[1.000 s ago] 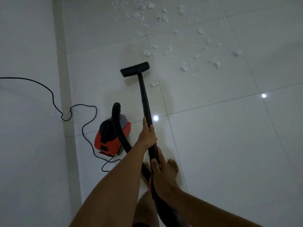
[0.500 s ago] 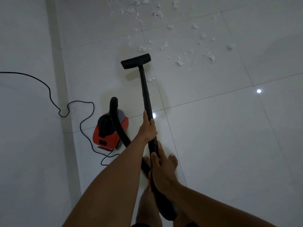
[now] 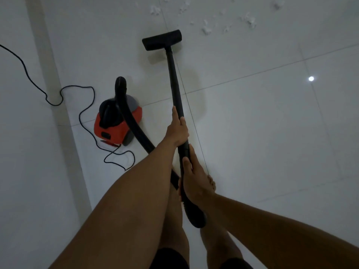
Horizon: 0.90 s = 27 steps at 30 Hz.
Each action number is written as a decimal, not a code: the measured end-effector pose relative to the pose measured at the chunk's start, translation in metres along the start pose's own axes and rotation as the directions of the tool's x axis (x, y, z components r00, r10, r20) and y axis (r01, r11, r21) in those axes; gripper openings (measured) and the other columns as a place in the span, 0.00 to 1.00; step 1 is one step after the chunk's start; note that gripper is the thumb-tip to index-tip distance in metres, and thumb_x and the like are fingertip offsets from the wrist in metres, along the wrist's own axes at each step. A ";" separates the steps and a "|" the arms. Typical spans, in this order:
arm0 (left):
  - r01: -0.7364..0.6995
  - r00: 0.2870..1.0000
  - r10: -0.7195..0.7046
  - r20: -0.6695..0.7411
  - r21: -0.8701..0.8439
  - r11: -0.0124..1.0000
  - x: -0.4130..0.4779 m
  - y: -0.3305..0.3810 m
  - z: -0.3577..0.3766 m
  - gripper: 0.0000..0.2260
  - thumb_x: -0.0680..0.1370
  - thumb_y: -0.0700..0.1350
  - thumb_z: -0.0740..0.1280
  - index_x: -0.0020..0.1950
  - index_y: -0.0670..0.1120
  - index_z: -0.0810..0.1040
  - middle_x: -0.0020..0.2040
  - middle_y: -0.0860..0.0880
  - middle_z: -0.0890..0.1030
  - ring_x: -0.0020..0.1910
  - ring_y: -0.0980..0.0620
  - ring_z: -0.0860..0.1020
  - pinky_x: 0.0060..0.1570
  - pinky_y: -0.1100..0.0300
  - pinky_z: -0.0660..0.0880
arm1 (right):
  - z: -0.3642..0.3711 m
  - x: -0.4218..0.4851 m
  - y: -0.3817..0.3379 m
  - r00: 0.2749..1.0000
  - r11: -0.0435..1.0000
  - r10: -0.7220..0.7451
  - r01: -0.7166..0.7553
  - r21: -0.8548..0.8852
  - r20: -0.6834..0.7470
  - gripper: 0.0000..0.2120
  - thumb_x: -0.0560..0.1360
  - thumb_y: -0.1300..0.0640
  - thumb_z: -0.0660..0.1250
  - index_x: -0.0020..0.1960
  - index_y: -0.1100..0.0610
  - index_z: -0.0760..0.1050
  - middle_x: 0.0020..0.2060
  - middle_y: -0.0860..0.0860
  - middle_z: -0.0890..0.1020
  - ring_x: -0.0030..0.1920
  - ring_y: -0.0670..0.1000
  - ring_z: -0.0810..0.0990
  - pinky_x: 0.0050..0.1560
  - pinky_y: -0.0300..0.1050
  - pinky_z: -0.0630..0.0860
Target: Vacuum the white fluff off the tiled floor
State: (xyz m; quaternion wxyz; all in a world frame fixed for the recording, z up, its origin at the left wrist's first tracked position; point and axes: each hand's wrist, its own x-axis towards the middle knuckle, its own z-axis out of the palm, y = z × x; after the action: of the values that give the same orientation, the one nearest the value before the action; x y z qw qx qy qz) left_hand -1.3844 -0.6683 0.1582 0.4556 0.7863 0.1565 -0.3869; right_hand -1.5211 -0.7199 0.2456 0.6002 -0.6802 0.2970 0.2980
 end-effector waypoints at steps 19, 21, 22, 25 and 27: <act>0.034 0.999 -0.036 0.020 0.079 0.996 -0.040 -0.060 0.107 0.28 0.86 0.54 0.49 0.80 0.61 0.34 0.40 0.48 0.79 0.35 0.54 0.78 0.31 0.65 0.70 | -0.036 -0.034 0.129 0.996 0.995 -0.062 0.055 -0.088 -0.069 0.25 0.85 0.45 0.53 0.81 0.40 0.53 0.54 0.49 0.80 0.29 0.44 0.80 0.44 0.54 0.84; 0.040 0.999 -0.043 0.030 0.091 0.995 -0.039 -0.063 0.112 0.29 0.87 0.53 0.49 0.81 0.60 0.34 0.40 0.48 0.79 0.35 0.54 0.77 0.31 0.66 0.69 | -0.038 -0.033 0.134 0.997 0.997 -0.037 0.032 -0.075 -0.072 0.25 0.85 0.47 0.54 0.81 0.41 0.54 0.49 0.45 0.78 0.29 0.43 0.80 0.45 0.51 0.83; 0.041 0.998 -0.045 0.035 0.098 0.994 -0.038 -0.065 0.114 0.28 0.87 0.53 0.49 0.81 0.60 0.33 0.39 0.49 0.78 0.34 0.54 0.77 0.31 0.66 0.69 | -0.039 -0.031 0.138 0.997 0.997 -0.037 0.031 -0.076 -0.075 0.26 0.85 0.47 0.54 0.81 0.41 0.53 0.51 0.46 0.79 0.29 0.41 0.80 0.42 0.44 0.83; 0.046 0.998 -0.050 0.037 0.102 0.994 -0.031 -0.077 0.118 0.28 0.87 0.53 0.48 0.81 0.59 0.33 0.38 0.48 0.78 0.34 0.54 0.76 0.32 0.65 0.69 | -0.037 -0.021 0.152 0.995 0.996 -0.035 0.026 -0.087 -0.094 0.27 0.85 0.47 0.53 0.82 0.43 0.50 0.65 0.43 0.74 0.42 0.36 0.82 0.36 0.23 0.73; 0.059 0.997 -0.063 0.036 0.104 0.993 -0.024 -0.086 0.119 0.28 0.87 0.53 0.48 0.81 0.58 0.33 0.40 0.47 0.79 0.35 0.54 0.77 0.33 0.65 0.69 | -0.033 -0.013 0.160 0.994 0.996 -0.013 0.004 -0.092 -0.105 0.26 0.86 0.48 0.52 0.82 0.42 0.48 0.70 0.44 0.69 0.63 0.45 0.76 0.42 0.20 0.66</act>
State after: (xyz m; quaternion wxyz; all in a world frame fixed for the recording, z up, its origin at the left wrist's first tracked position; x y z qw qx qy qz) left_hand -1.5071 -0.7198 0.0913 0.4053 0.7958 0.1513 -0.4238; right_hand -1.6497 -0.7688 0.1566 0.5532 -0.7230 0.3116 0.2722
